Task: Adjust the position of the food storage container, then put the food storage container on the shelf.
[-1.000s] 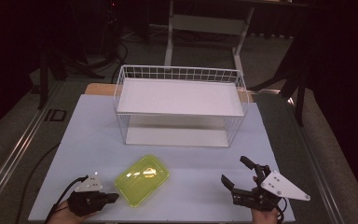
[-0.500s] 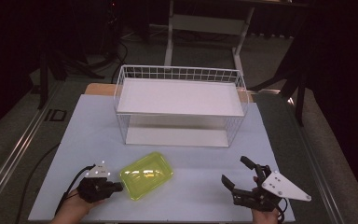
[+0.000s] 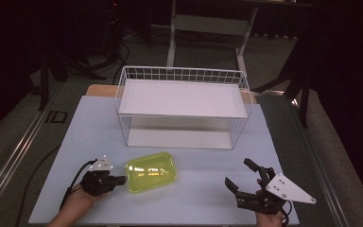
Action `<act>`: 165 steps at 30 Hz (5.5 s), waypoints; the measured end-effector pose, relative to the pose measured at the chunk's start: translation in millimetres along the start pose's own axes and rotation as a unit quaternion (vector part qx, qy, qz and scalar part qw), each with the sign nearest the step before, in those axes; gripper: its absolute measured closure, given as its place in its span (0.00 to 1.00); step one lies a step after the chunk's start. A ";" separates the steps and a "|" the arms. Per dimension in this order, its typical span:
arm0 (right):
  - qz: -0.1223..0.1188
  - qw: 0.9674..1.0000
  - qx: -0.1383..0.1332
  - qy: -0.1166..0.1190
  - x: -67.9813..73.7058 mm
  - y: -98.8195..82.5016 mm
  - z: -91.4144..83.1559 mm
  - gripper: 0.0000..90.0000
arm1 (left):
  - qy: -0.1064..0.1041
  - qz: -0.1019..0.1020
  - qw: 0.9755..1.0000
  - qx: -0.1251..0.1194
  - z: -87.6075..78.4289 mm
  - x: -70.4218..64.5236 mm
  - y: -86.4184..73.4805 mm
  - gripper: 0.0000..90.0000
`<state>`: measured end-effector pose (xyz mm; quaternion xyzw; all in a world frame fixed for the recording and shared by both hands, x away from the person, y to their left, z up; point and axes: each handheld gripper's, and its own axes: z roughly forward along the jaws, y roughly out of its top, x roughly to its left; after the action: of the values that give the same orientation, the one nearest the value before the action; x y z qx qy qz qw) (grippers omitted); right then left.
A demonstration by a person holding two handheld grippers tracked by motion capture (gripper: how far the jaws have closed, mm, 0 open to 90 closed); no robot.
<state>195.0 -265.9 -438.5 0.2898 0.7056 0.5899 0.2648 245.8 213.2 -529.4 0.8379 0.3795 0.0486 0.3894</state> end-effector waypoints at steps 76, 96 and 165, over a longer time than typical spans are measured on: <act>0.001 1.000 0.014 0.016 -0.9 -3.5 3.7 0.16 | -0.054 -0.002 0.998 -0.010 89.8 -20.6 71.7 1.00; -0.029 0.999 0.034 -0.001 3.7 -3.2 7.4 0.16 | -0.069 0.001 0.997 -0.041 58.3 -15.6 59.8 0.75; 0.362 0.866 0.342 0.033 -54.3 -53.4 122.1 0.80 | -0.083 -0.225 0.971 0.016 88.6 -24.9 101.5 0.78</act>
<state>314.8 -229.4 -509.4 0.5780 0.7167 0.3754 -0.1066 322.2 100.4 -515.4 0.7381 0.5253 -0.1157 0.4073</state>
